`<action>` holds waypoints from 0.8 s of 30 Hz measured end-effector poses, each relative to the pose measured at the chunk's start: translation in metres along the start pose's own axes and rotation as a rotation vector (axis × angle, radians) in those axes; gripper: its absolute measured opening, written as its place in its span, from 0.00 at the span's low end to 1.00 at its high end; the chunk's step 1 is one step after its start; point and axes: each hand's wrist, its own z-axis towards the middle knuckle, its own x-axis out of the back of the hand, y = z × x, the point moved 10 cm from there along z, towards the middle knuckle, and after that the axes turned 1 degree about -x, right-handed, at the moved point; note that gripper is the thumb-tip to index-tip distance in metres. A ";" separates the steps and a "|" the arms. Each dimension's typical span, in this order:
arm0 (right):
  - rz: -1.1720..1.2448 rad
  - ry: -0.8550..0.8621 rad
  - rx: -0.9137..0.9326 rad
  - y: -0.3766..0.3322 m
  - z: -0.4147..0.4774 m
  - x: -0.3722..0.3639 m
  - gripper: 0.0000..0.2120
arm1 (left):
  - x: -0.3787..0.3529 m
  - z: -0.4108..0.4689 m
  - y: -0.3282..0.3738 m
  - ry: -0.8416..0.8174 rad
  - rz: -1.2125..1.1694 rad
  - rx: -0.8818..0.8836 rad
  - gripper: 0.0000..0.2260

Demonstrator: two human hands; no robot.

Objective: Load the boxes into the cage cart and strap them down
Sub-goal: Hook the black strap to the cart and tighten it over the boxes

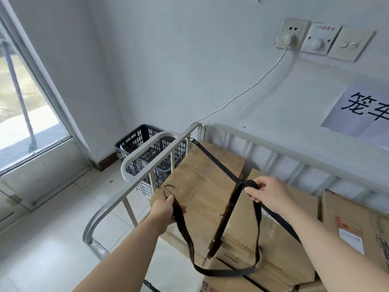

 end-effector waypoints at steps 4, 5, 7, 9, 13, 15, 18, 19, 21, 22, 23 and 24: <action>0.008 -0.044 -0.024 -0.004 0.020 -0.028 0.04 | 0.030 0.025 -0.025 0.072 -0.237 0.134 0.13; 0.009 -0.053 -0.033 -0.005 0.027 -0.034 0.04 | 0.036 0.033 -0.027 0.084 -0.272 0.151 0.13; 0.004 -0.063 -0.043 -0.008 0.043 -0.044 0.04 | 0.043 0.053 -0.027 0.099 -0.332 0.180 0.13; -0.011 -0.064 -0.052 -0.012 0.057 -0.053 0.05 | 0.046 0.074 -0.024 0.119 -0.390 0.207 0.11; -0.013 -0.089 -0.077 -0.017 0.084 -0.068 0.06 | 0.048 0.114 -0.015 0.154 -0.474 0.247 0.10; 0.008 -0.098 -0.091 -0.017 0.097 -0.074 0.05 | 0.046 0.135 -0.010 0.158 -0.505 0.256 0.09; 0.022 -0.099 -0.115 -0.011 0.112 -0.079 0.04 | 0.047 0.164 -0.004 0.198 -0.533 0.250 0.09; 0.030 -0.100 -0.124 -0.009 0.116 -0.080 0.05 | 0.049 0.172 -0.002 0.210 -0.532 0.245 0.09; 0.048 -0.102 -0.146 -0.002 0.122 -0.083 0.05 | 0.049 0.186 0.003 0.225 -0.504 0.240 0.09; 0.054 -0.100 -0.155 0.002 0.124 -0.084 0.05 | 0.048 0.192 0.004 0.227 -0.496 0.237 0.09; 0.060 -0.096 -0.164 0.005 0.127 -0.083 0.05 | 0.045 0.197 0.006 0.227 -0.506 0.228 0.09; 0.068 -0.089 -0.172 0.008 0.129 -0.082 0.05 | 0.041 0.200 0.007 0.226 -0.522 0.220 0.10</action>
